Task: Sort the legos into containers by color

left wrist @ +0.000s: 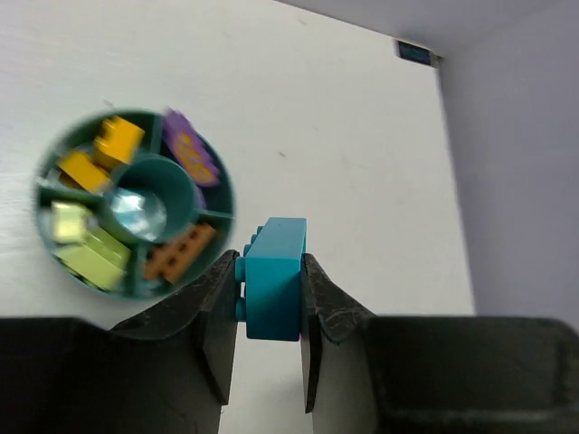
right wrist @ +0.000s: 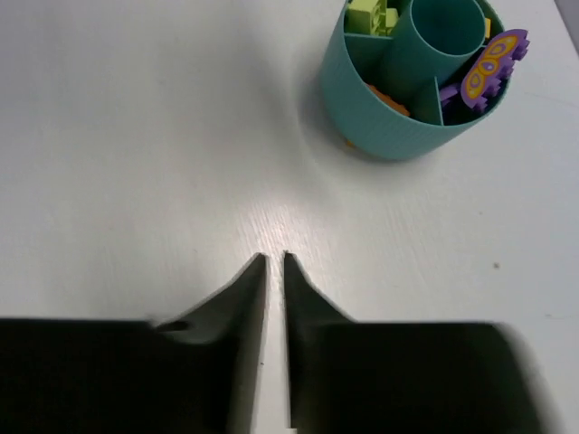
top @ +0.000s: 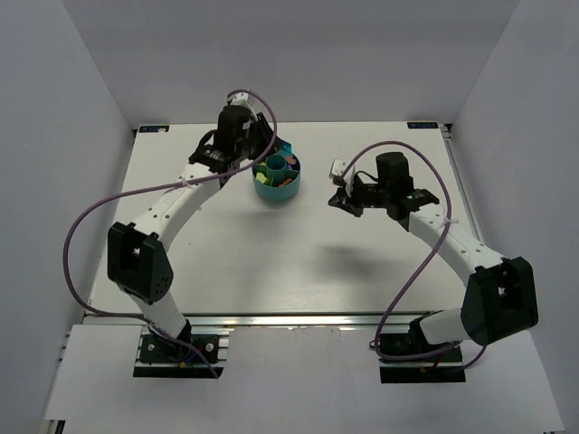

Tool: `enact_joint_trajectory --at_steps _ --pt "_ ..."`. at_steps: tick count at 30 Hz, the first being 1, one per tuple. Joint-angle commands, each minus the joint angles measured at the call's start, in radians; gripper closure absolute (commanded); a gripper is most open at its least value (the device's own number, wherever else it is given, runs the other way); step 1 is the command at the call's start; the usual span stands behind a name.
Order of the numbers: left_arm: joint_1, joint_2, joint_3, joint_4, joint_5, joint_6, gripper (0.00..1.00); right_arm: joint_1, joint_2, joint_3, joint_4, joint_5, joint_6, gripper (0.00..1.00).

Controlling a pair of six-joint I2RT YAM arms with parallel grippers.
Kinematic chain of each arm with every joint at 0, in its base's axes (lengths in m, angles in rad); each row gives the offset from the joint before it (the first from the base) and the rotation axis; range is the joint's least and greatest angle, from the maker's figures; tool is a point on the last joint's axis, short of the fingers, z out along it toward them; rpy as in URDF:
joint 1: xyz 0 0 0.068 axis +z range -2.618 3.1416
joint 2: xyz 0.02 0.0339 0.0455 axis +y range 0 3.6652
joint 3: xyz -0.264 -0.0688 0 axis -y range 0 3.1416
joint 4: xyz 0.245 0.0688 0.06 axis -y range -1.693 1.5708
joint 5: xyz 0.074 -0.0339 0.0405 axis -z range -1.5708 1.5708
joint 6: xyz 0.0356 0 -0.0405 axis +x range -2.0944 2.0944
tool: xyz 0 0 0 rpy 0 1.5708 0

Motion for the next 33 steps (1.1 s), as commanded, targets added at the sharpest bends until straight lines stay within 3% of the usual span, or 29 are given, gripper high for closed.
enact_joint_trajectory --at_steps 1,9,22,26,28,30,31,32,33 --pt "0.011 0.106 0.139 -0.250 -0.170 0.153 1.00 -0.023 -0.029 -0.002 -0.052 -0.043 0.019 1.00" --pt "0.013 0.284 0.362 -0.344 -0.264 0.237 1.00 -0.068 -0.080 -0.045 -0.021 -0.029 0.069 1.00" --pt "0.013 0.363 0.398 -0.344 -0.276 0.248 1.00 -0.098 -0.080 -0.047 -0.031 -0.045 0.079 1.00" --pt "0.013 0.393 0.421 -0.350 -0.266 0.251 0.94 -0.099 -0.080 -0.048 -0.035 -0.045 0.076 1.00" --pt "0.013 0.401 0.432 -0.356 -0.266 0.250 0.76 -0.099 -0.081 -0.048 -0.040 -0.043 0.071 0.99" --pt "0.013 0.407 0.449 -0.359 -0.276 0.245 0.56 -0.099 -0.081 -0.048 -0.046 -0.043 0.066 0.82" --pt "0.013 0.407 0.454 -0.361 -0.275 0.245 0.35 -0.099 -0.084 -0.048 -0.051 -0.039 0.063 0.75" --pt "0.013 0.406 0.461 -0.359 -0.275 0.247 0.29 -0.099 -0.087 -0.050 -0.049 -0.034 0.063 0.58" --pt "0.013 0.393 0.472 -0.359 -0.273 0.247 0.25 -0.102 -0.093 -0.055 -0.046 -0.031 0.065 0.51"
